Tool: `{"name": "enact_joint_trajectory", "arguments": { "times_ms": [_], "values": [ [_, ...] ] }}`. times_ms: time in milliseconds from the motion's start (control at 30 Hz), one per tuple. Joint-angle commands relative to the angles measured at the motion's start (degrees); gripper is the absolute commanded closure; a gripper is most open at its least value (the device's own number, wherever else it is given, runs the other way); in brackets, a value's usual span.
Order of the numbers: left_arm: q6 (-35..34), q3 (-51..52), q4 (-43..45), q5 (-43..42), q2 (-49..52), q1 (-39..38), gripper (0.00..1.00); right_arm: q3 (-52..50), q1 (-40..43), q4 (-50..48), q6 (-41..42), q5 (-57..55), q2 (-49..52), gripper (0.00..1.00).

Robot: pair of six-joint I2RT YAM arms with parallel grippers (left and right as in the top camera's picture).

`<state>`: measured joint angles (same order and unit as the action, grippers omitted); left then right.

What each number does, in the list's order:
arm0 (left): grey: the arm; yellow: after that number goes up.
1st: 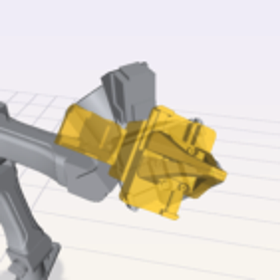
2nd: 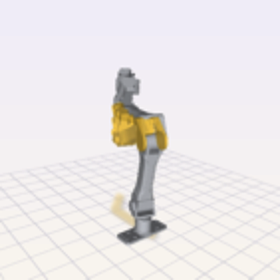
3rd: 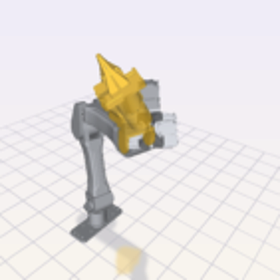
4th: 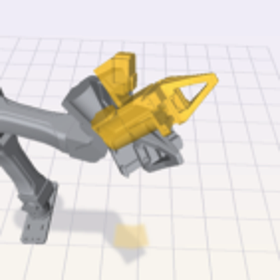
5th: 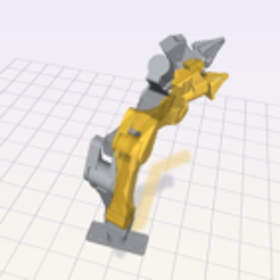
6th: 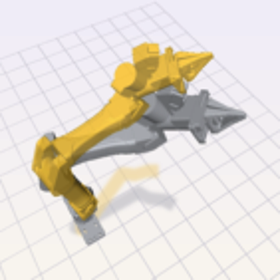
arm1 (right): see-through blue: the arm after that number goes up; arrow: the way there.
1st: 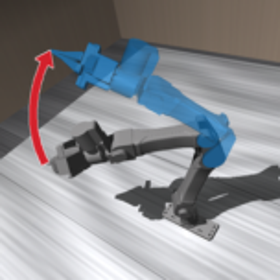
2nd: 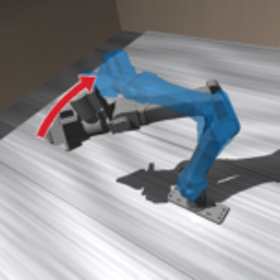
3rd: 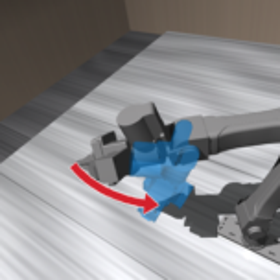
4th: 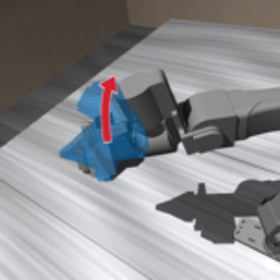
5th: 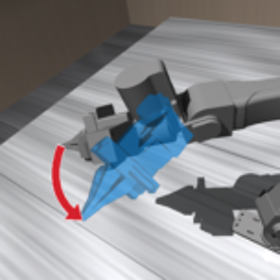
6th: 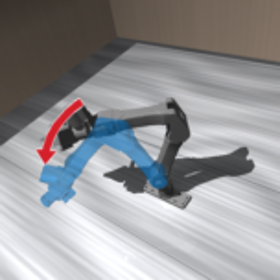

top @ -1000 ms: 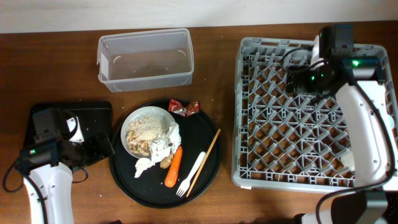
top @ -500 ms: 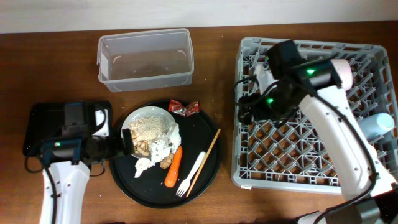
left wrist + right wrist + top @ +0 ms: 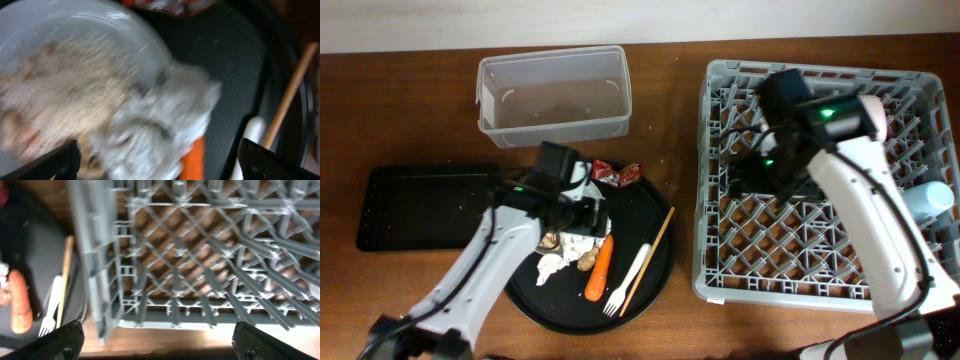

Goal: Sort waste into correct bins and load items into the dishwasher rack
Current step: 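Grasp the red candy wrapper with the left gripper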

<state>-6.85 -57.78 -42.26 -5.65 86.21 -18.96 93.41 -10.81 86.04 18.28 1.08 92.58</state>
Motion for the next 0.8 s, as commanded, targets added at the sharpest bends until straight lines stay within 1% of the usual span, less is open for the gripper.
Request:
{"name": "enact_joint_trajectory", "arguments": {
  "times_ms": [0, 67, 100, 133, 167, 200, 233, 400, 433, 533, 600, 700, 767],
  "values": [
    [0.9, -0.8, 4.7, -1.0, 3.7, -3.1, 0.01, -0.2, 5.7, 0.6, -1.1, -1.1, -0.6, 0.02],
    [0.9, -0.8, 6.5, -1.0, 5.4, -4.0, 0.03, -0.2, 7.9, 1.4, -2.8, -1.2, -0.6, 0.02],
    [0.9, -0.8, 7.2, -0.8, 6.3, -4.2, 0.05, -0.2, 8.9, 1.7, -3.3, -1.2, -0.6, 0.02],
    [0.9, -0.8, 7.7, -0.8, 7.1, -4.3, 0.10, -0.2, 9.7, 1.9, -3.5, -1.2, -0.6, 0.02],
    [0.8, -0.8, 8.0, -0.8, 7.7, -4.3, 0.25, -0.2, 10.3, 2.1, -3.9, -1.1, -0.6, 0.02],
    [0.5, -0.8, 8.2, -0.8, 8.1, -4.3, 0.34, -0.3, 10.7, 2.1, -4.4, -1.2, -0.6, 0.01],
    [0.5, -0.8, 8.4, -0.8, 8.3, -4.3, 0.47, -0.3, 10.9, 2.1, -4.5, -1.2, -0.6, 0.02],
    [0.5, -1.2, 8.2, -0.5, 8.3, -4.3, 0.93, -0.2, 10.9, 2.0, -4.8, -2.3, -0.6, 0.02],
    [0.5, -2.1, 7.4, 0.4, 8.2, -4.2, 0.99, -0.2, 11.0, 2.1, -5.0, -3.3, -0.6, 0.01],
    [0.5, -10.3, 1.0, 4.3, 7.8, -4.2, 0.99, -0.2, 11.0, 2.1, -5.2, -6.6, -0.6, 0.02],
    [0.5, -15.9, -1.1, 5.3, 7.8, -4.2, 0.99, -0.2, 11.7, 2.2, -5.6, -6.3, -0.6, 0.02],
    [0.5, -22.0, -0.7, 8.6, 7.8, -3.9, 1.00, -0.2, 12.5, 2.3, -5.6, -6.3, -0.6, 0.02],
    [0.5, -24.0, 3.1, 11.5, 7.8, -2.5, 0.99, -0.2, 13.0, 2.3, -5.6, -6.3, -0.6, 0.02]
  ]
}}
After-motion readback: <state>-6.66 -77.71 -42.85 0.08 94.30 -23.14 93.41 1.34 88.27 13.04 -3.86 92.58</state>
